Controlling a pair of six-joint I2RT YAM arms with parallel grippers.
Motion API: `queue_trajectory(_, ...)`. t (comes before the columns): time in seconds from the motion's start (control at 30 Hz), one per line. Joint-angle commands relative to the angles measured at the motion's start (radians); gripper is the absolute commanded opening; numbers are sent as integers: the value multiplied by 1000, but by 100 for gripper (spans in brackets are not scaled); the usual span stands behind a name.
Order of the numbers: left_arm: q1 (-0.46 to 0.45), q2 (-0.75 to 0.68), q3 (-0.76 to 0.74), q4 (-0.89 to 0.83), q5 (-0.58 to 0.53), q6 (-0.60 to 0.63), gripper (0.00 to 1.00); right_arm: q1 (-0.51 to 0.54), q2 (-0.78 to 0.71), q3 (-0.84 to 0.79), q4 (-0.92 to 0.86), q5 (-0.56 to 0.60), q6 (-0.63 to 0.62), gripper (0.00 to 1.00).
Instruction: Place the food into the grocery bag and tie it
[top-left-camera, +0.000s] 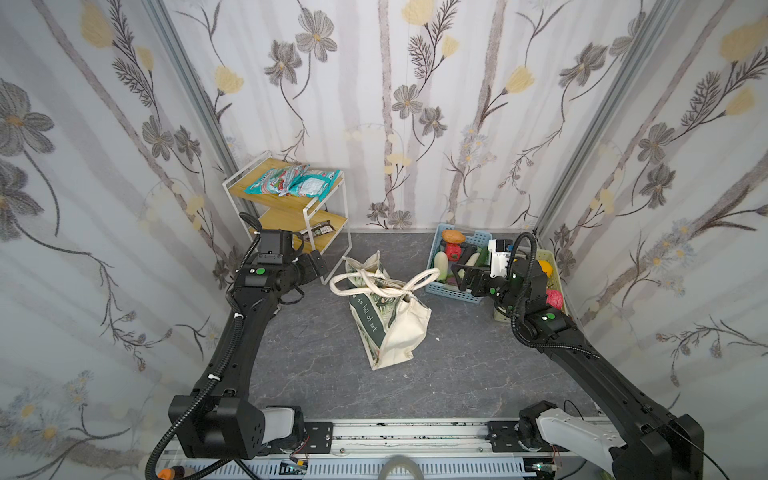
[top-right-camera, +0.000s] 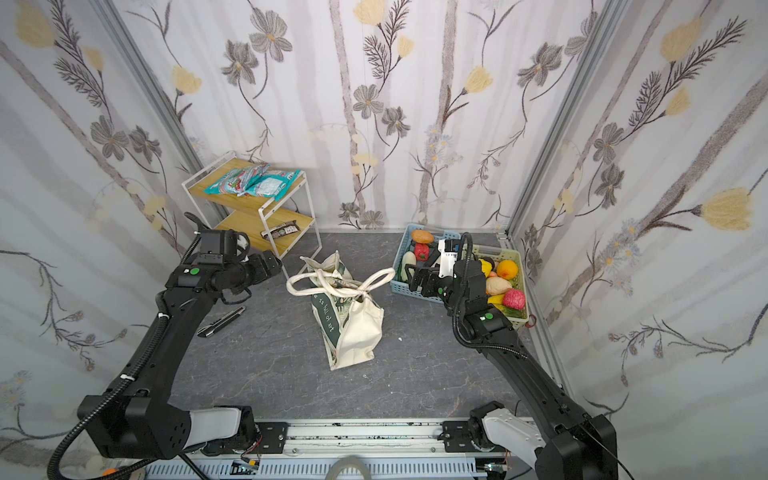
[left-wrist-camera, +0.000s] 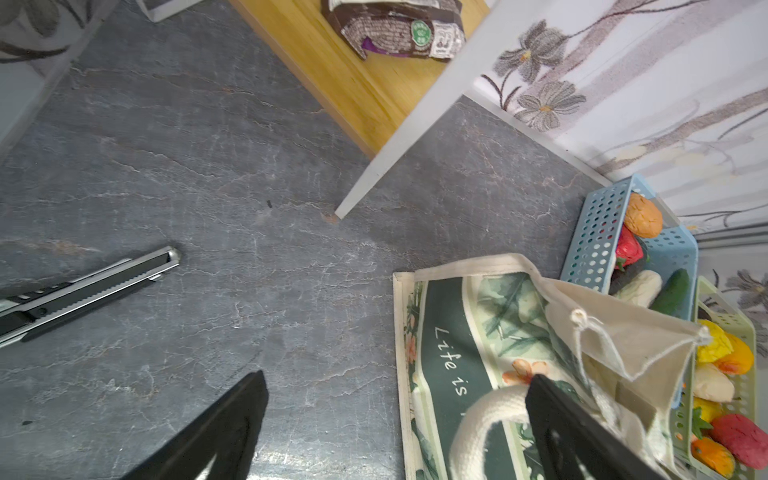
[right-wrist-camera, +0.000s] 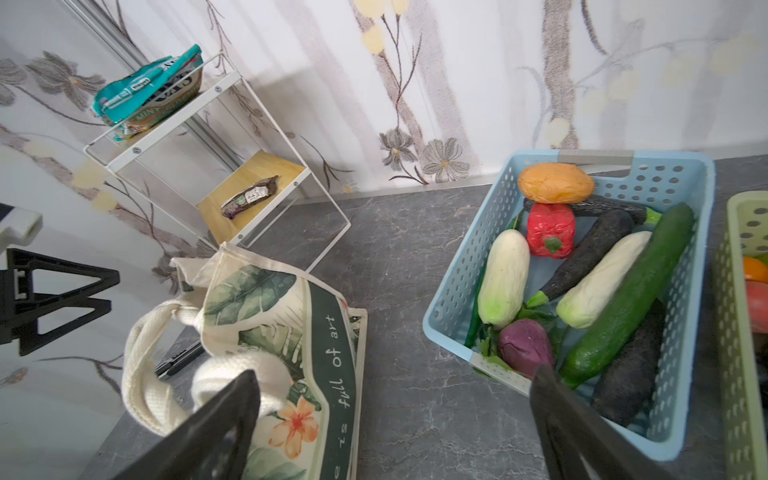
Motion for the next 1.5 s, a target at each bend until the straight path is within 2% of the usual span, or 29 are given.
queue_trajectory(0.0,4,15,0,27,-90,14,100,-28,0,11,-4,35,-49,100)
queue_trajectory(0.2,16,17,-85,142,-192,42,100,-102,7,-3,-10,104,-112,100)
queue_trajectory(0.33,21,-28,-249,354,-245,126,100,-147,-1,-52,36,237,-166,100)
queue_trajectory(0.4,20,-49,-353,488,-253,181,100,-184,-6,-86,71,257,-184,100)
queue_trajectory(0.47,22,-97,-463,623,-264,259,100,-223,-18,-157,143,244,-218,100)
queue_trajectory(0.57,26,-114,-588,764,-315,349,100,-267,-32,-235,241,300,-220,100)
queue_trajectory(0.67,42,-101,-647,814,-332,358,100,-308,-39,-321,343,307,-222,100)
queue_trajectory(0.83,48,-63,-697,905,-316,358,100,-317,-45,-458,591,368,-275,100)
queue_trajectory(1.13,54,15,-813,1192,-286,355,100,-332,128,-592,1013,336,-333,100)
queue_trajectory(1.3,60,78,-872,1371,-249,321,100,-332,207,-585,1099,250,-371,100)
queue_trajectory(1.4,60,105,-872,1404,-219,345,100,-332,275,-641,1267,217,-383,100)
queue_trajectory(1.47,60,115,-884,1445,-206,359,100,-332,273,-661,1302,216,-383,100)
